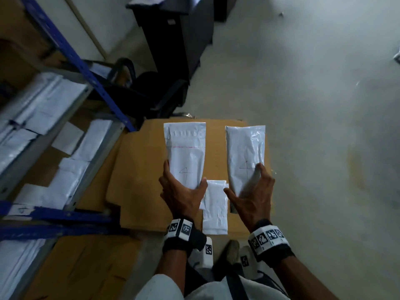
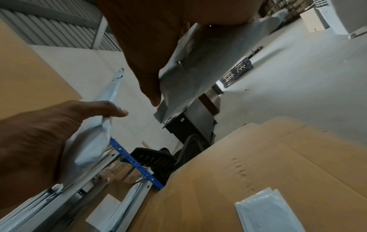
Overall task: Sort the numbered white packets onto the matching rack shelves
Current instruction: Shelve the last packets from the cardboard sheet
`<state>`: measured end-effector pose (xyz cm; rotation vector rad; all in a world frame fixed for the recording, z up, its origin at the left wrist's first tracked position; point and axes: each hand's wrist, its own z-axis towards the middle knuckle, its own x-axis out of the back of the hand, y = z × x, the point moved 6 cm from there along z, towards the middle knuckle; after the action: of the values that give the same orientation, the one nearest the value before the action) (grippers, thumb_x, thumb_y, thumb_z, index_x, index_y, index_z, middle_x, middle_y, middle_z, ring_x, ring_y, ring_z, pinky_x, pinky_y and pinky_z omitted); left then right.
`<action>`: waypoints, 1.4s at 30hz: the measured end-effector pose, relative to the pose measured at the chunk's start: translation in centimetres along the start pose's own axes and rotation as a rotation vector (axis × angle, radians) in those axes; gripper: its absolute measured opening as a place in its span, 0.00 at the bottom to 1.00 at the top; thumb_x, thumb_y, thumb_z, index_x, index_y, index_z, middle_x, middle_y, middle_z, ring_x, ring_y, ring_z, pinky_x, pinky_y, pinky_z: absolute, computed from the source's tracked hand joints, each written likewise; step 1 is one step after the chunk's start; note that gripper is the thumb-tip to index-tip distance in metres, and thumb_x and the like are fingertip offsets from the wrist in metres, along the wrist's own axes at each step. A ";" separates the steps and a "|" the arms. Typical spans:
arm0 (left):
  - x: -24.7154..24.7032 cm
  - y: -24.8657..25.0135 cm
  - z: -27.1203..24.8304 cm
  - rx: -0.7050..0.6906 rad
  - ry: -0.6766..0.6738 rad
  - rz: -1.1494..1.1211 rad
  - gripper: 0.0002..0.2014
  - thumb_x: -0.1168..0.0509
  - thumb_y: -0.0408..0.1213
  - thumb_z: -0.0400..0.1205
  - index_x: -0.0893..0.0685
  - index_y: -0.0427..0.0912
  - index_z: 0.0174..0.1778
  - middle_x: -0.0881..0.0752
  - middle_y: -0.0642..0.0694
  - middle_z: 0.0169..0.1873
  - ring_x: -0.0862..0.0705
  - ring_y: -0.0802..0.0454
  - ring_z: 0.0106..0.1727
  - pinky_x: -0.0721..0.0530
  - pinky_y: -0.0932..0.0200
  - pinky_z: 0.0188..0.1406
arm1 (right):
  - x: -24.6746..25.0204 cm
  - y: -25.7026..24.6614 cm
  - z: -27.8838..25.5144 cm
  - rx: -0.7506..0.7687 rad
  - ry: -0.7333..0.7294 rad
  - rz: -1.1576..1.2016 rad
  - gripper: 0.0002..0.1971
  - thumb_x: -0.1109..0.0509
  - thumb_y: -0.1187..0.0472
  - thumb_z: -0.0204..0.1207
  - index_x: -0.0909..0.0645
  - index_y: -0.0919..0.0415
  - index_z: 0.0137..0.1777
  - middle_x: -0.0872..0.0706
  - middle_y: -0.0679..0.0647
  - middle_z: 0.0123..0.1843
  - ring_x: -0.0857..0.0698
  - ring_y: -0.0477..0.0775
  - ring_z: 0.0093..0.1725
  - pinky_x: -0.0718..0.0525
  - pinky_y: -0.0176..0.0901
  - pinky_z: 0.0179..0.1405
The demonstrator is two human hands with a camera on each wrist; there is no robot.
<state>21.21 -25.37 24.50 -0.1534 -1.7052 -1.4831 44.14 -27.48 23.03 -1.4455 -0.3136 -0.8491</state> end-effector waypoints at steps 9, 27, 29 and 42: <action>9.1 -2.6 1.3 -0.040 0.050 -0.001 0.57 0.19 0.58 0.62 0.42 0.52 0.84 0.27 0.46 0.63 0.24 0.44 0.61 0.23 0.39 0.64 | -3.9 -7.9 -2.1 0.103 0.038 0.076 0.58 0.09 0.49 0.59 0.39 0.63 0.83 0.31 0.59 0.77 0.31 0.65 0.75 0.24 0.66 0.75; 23.1 -17.1 4.7 0.064 0.042 0.053 0.55 0.16 0.54 0.61 0.36 0.50 0.84 0.27 0.45 0.66 0.28 0.52 0.58 0.32 0.57 0.53 | -14.5 -17.0 -12.1 0.018 -0.089 -0.014 0.54 0.08 0.51 0.57 0.33 0.63 0.81 0.26 0.63 0.74 0.29 0.66 0.74 0.24 0.62 0.74; 22.9 -17.5 5.7 0.072 0.048 0.051 0.51 0.16 0.52 0.61 0.29 0.46 0.79 0.24 0.45 0.65 0.23 0.47 0.60 0.32 0.58 0.52 | -15.1 -16.7 -11.1 0.000 -0.078 0.000 0.52 0.08 0.52 0.58 0.31 0.64 0.79 0.25 0.64 0.73 0.26 0.67 0.73 0.22 0.62 0.72; 24.1 -25.0 16.5 0.150 0.042 0.264 0.48 0.28 0.68 0.61 0.36 0.51 0.73 0.23 0.45 0.65 0.21 0.42 0.63 0.21 0.43 0.66 | -26.6 -18.6 -4.8 -0.078 -0.261 0.159 0.52 0.11 0.58 0.64 0.36 0.63 0.84 0.31 0.62 0.78 0.31 0.61 0.78 0.28 0.55 0.76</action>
<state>-17.05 -28.50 22.35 -0.2550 -1.6833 -1.1538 12.20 -21.77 18.42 -1.6346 -0.3587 -0.5490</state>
